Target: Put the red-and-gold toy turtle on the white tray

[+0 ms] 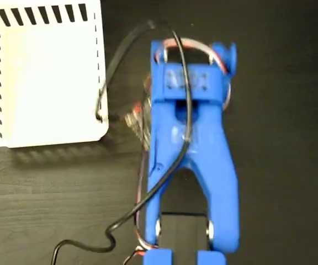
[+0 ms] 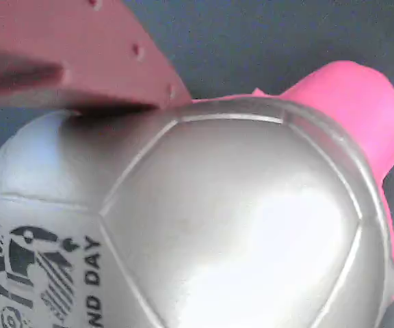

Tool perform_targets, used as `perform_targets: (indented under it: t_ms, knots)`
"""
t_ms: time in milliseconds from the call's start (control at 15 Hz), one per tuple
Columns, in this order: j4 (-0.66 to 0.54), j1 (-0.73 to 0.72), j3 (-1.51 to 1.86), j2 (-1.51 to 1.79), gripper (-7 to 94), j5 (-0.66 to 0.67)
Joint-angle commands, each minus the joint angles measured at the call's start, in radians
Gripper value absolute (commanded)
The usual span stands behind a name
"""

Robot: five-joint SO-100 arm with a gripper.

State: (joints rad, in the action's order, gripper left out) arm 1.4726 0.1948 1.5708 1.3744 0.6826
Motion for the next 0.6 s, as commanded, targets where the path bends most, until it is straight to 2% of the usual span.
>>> perform_targets:
  t_ms: [0,133,333,533]
  knots:
    - [0.164,-0.034,-0.265,0.120,0,-0.066]
    - [0.206,-0.067,-0.344,0.141,0,-0.094]
    - [0.187,-0.100,-0.330,0.158,0,-0.147]
    - [0.129,-0.259,-0.407,0.126,0,-0.449]
